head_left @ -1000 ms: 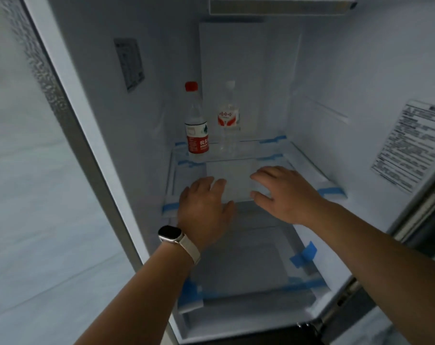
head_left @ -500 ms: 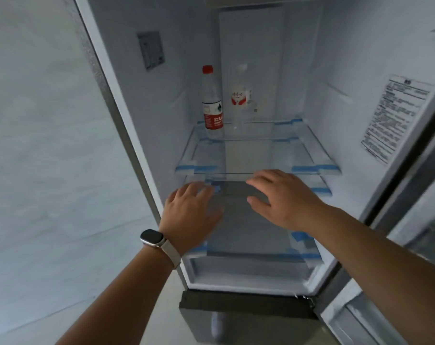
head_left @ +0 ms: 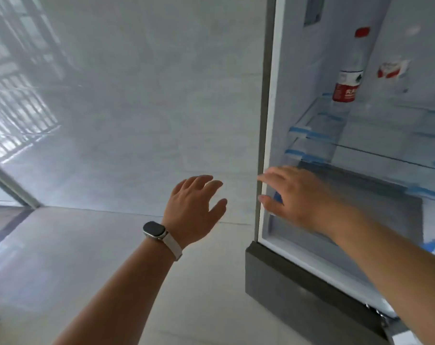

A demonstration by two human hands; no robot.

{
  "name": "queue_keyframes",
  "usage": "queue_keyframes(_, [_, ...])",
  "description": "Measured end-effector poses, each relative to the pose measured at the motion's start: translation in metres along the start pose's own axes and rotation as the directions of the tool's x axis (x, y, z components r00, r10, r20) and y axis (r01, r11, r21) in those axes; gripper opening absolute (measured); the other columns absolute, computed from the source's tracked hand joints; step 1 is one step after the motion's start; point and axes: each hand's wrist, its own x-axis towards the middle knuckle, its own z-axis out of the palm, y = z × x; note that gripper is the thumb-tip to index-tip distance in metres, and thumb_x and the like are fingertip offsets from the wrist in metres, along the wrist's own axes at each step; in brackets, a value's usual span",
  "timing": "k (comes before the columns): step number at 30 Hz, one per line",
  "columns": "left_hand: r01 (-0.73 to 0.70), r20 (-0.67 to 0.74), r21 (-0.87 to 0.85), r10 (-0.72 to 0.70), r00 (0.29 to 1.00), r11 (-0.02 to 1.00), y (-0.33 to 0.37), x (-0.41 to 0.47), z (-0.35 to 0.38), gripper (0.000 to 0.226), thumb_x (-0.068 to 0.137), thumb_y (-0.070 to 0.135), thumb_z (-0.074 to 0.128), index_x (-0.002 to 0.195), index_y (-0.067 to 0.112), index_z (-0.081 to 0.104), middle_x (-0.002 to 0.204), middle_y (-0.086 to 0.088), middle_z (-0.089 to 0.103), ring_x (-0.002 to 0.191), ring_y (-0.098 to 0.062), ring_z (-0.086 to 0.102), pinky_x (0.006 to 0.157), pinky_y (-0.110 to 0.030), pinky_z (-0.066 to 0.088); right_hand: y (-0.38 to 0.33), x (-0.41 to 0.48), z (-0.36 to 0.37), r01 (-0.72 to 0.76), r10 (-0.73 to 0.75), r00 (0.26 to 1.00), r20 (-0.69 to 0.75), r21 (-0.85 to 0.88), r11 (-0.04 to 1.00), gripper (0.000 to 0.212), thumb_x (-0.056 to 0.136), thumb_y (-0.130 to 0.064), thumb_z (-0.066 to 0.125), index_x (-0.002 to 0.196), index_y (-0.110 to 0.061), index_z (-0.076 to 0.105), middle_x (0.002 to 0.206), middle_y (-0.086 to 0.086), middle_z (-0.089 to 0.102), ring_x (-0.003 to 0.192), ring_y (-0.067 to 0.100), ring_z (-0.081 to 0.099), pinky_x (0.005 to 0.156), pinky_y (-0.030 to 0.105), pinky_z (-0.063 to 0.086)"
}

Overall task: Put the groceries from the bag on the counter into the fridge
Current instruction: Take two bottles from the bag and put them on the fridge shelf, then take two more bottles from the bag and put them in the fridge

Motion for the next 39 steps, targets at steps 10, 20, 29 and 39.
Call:
queue_keyframes(10, [0.237,-0.069,0.045,-0.234,0.97,0.97,-0.1,-0.119,-0.044,0.05,0.096,0.052,0.047,0.141,0.029,0.049,0.149,0.005,0.047,0.14,-0.018,0.038,0.116,-0.037,0.025,-0.138,0.042,0.026,0.252,-0.253,0.967,0.04,0.017,0.968,0.072,0.088,-0.063,0.017,0.137,-0.022,0.049,0.14,0.003,0.052,0.127,0.023,0.047,0.1,0.039,0.039])
queue_keyframes(20, [0.468,-0.117,0.055,-0.46,0.88,0.882,-0.21,-0.284,-0.098,0.066,0.089,0.063,0.024,0.141,0.031,0.049,0.147,0.005,0.049,0.138,-0.02,0.041,0.115,-0.04,0.029,-0.337,0.048,0.058,0.454,-0.458,0.884,0.098,0.056,0.889,0.08,0.081,-0.067,0.011,0.142,-0.028,0.045,0.148,-0.002,0.045,0.136,0.02,0.039,0.107,0.036,0.031])
queue_keyframes(29, [0.68,-0.17,0.023,-0.667,0.725,0.733,-0.273,-0.435,-0.132,0.064,0.088,0.062,0.029,0.137,0.029,0.053,0.144,0.003,0.052,0.136,-0.022,0.043,0.114,-0.045,0.031,-0.497,0.038,0.085,0.675,-0.68,0.724,0.115,0.087,0.733,0.079,0.082,-0.067,0.012,0.145,-0.029,0.043,0.15,-0.002,0.043,0.139,0.018,0.037,0.109,0.036,0.03])
queue_keyframes(39, [0.869,-0.232,0.052,-0.84,0.491,0.493,-0.302,-0.544,-0.16,0.064,0.086,0.06,0.029,0.135,0.028,0.056,0.144,0.0,0.052,0.135,-0.023,0.043,0.114,-0.045,0.03,-0.63,0.04,0.108,0.866,-0.875,0.468,0.122,0.133,0.482,0.08,0.083,-0.068,0.008,0.149,-0.031,0.036,0.154,-0.004,0.039,0.141,0.018,0.034,0.11,0.035,0.03])
